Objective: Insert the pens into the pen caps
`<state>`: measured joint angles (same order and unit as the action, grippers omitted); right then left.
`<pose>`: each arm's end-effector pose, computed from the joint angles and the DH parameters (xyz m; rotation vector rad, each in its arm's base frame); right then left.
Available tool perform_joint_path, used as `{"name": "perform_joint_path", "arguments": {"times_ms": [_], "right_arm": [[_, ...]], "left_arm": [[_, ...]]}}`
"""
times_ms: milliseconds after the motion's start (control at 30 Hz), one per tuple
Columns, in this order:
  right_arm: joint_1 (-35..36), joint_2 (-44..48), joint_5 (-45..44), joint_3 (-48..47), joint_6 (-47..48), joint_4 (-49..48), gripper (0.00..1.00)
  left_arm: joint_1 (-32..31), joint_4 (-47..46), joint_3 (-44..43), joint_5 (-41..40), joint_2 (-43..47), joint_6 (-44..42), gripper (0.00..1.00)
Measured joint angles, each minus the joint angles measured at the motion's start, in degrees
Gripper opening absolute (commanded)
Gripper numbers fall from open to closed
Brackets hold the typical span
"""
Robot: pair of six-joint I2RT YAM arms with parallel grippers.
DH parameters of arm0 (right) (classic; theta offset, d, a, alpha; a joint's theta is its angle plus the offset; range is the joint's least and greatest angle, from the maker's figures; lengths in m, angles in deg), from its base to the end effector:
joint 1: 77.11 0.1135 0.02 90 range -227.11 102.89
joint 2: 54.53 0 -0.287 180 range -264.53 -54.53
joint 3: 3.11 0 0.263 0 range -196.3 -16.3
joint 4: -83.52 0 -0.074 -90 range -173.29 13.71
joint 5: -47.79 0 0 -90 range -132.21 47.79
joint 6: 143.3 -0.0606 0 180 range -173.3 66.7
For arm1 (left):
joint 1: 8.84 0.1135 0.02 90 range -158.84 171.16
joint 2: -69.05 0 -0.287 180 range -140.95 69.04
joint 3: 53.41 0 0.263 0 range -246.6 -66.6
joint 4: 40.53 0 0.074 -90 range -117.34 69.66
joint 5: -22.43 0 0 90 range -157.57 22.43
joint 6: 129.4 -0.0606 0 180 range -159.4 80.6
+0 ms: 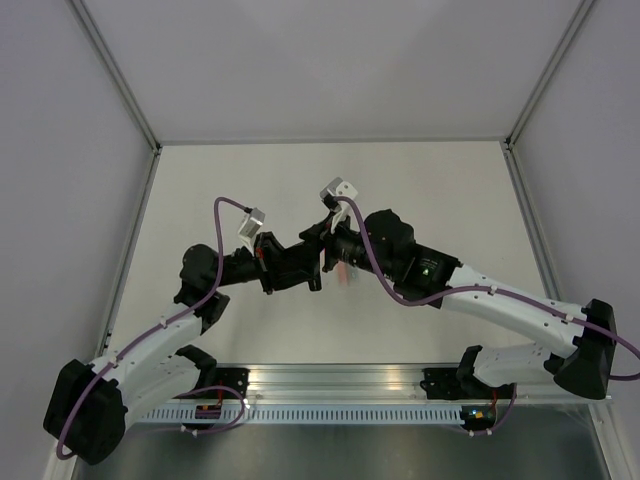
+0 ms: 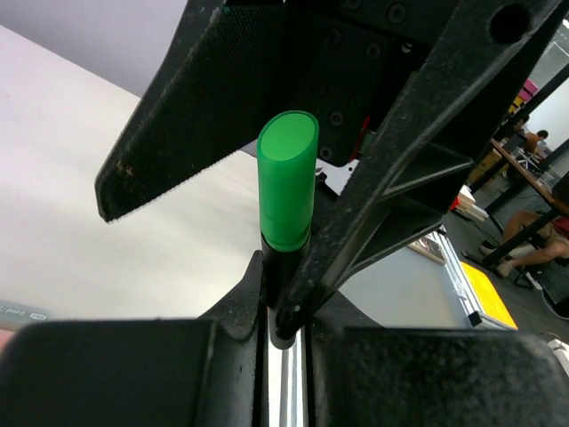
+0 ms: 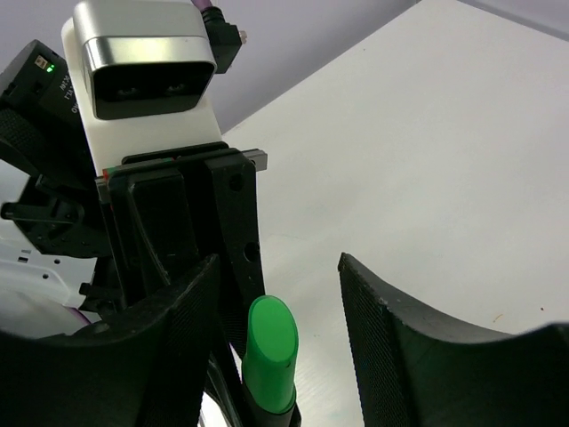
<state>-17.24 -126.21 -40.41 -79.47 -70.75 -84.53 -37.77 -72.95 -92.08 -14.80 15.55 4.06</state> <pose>0.1617 0.2824 0.3904 -0.6774 1.6765 1.0167 0.1596 -0.1433 0.3103 0.7211 1.4239 -1.5948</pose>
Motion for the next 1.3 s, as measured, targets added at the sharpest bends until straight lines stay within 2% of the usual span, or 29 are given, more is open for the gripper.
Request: {"name": "perform_joint_path", "arguments": {"times_ms": [200, 300, 333, 433, 600, 800, 900, 1000, 1300], "right_arm": [[-0.7, -0.1, 0.4, -0.9, 0.7, 0.8, 0.73], [-1.2, -0.1, 1.1, -0.9, 1.1, 1.2, 0.81], [-1.3, 0.0, 1.2, -0.9, 1.2, 1.2, 0.86], [-1.6, 1.3, 1.9, -0.9, 1.6, 2.7, 0.91], [-1.2, 7.6, 4.0, -0.3, 1.8, 3.9, 0.93], [-1.2, 20.8, 7.3, 8.0, 1.8, 2.9, 0.92], [-1.2, 24.3, 10.7, 12.5, 1.7, 2.1, 0.88], [-1.2, 23.6, 14.8, 15.2, 1.2, 0.7, 0.83], [-1.2, 12.5, 22.8, 16.3, -0.6, -3.6, 0.66]], "left_arm": [[0.0, 0.0, 0.4, -0.2, 0.3, -1.2, 0.02], [0.0, 0.0, 0.6, -0.2, 0.3, -1.4, 0.02], [0.0, 0.0, 0.6, -0.2, 0.3, -1.5, 0.02], [0.0, 0.0, 0.8, -0.2, 0.3, -1.6, 0.02], [0.1, 0.1, 0.9, -0.3, 0.5, -1.6, 0.02], [0.1, 0.0, 1.2, -0.3, 4.0, -1.2, 0.02], [0.1, -0.4, 1.2, -0.3, 6.4, -0.4, 0.02], [0.1, -2.0, 1.2, -0.4, 8.0, 1.5, 0.02], [0.1, -4.1, 1.2, -0.4, 9.3, 4.5, 0.02]]}}
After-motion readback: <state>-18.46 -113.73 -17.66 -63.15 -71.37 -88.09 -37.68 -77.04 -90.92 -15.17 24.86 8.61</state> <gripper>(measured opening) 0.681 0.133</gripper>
